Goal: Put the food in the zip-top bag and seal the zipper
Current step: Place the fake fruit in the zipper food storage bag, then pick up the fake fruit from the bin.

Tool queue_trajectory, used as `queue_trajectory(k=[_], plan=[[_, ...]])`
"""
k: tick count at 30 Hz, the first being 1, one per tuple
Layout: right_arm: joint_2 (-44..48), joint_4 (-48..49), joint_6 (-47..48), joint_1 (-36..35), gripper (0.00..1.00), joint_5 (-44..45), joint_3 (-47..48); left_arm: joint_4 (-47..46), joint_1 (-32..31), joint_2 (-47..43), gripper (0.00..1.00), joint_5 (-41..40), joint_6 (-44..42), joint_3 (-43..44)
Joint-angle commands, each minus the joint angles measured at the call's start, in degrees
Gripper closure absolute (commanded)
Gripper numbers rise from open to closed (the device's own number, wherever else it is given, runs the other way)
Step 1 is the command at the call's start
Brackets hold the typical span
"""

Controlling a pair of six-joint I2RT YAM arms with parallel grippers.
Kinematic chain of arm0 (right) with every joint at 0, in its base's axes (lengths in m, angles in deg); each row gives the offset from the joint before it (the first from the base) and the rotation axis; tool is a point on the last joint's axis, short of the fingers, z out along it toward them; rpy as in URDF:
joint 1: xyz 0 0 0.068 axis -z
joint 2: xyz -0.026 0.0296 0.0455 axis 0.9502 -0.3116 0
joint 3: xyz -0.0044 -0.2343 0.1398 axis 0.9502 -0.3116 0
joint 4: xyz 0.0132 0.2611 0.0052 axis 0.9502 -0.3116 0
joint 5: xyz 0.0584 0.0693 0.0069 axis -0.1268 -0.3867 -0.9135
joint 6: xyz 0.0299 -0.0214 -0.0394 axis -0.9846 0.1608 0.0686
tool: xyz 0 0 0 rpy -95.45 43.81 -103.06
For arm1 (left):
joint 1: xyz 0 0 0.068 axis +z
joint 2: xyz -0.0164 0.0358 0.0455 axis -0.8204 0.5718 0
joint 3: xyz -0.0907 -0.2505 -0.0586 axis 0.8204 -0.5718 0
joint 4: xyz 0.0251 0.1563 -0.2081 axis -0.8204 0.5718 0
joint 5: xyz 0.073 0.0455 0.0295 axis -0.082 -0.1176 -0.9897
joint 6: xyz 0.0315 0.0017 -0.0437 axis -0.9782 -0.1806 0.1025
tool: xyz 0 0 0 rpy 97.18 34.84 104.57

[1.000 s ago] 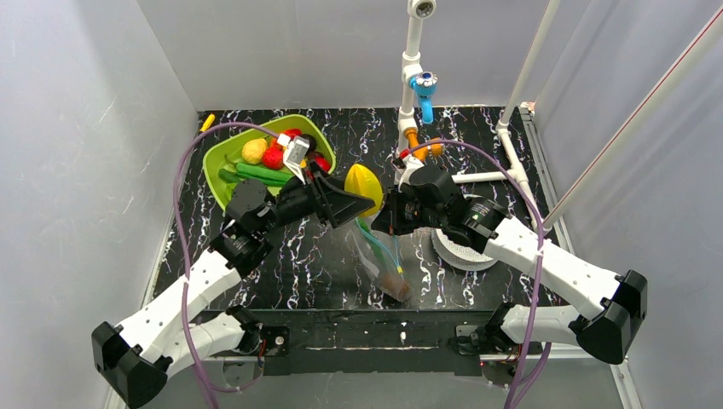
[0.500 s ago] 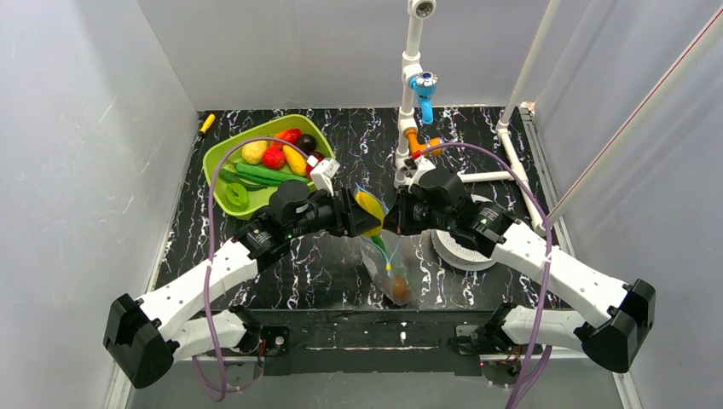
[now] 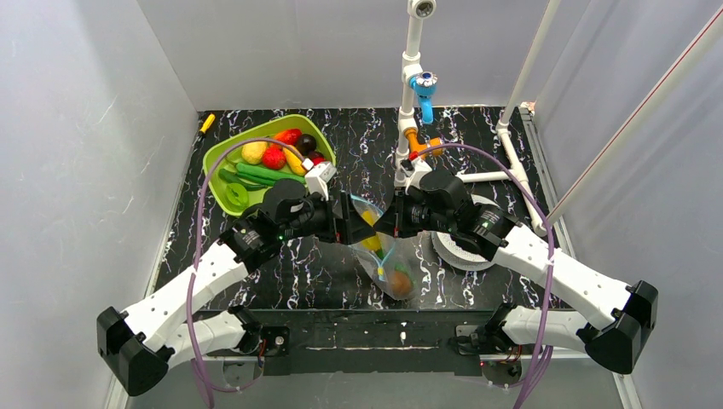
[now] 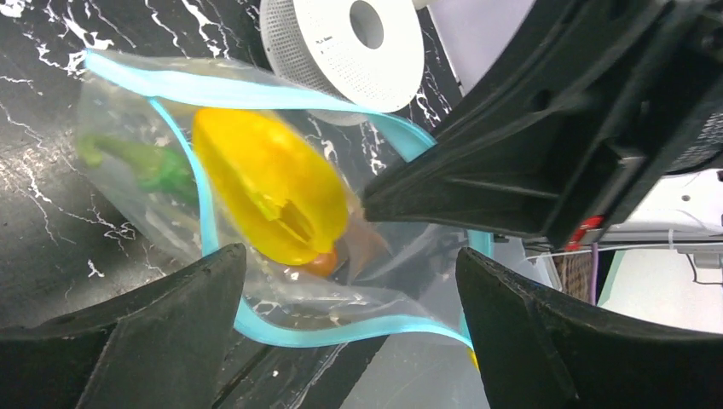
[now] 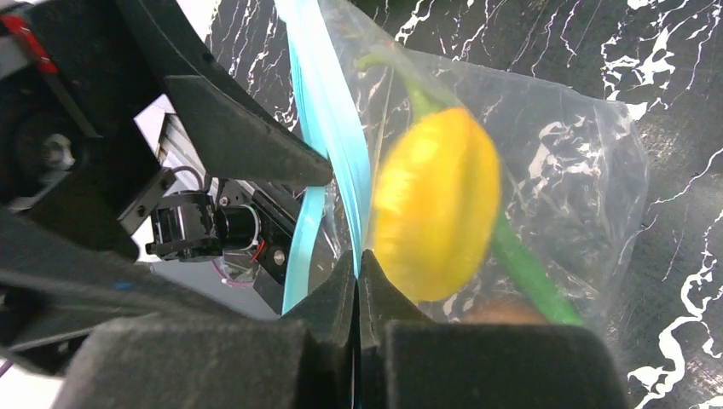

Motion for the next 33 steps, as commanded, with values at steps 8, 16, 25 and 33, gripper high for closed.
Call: queue_trajectory(k=[8,16,25,33], plan=[[1.49,2.79,0.29,-0.20,0.99,0.51,0.44,17.14,-0.26,-0.39,0.06,-1.56,-8.24,14.44],[1.75,1.69,1.39,-0.15,0.99,1.56,0.04,30.14,-0.15,-5.32,0.02,-16.67,-12.69,20.18],[2.01,0.90,1.70,-0.15,0.99,1.62,0.03,40.09,2.19,-3.96,0.02,-37.29,-22.24,20.29],[1.57,0.57,1.83,-0.16,0.99,1.25,0.17,36.02,25.91,6.92,0.02,-32.19,-21.98,20.97]])
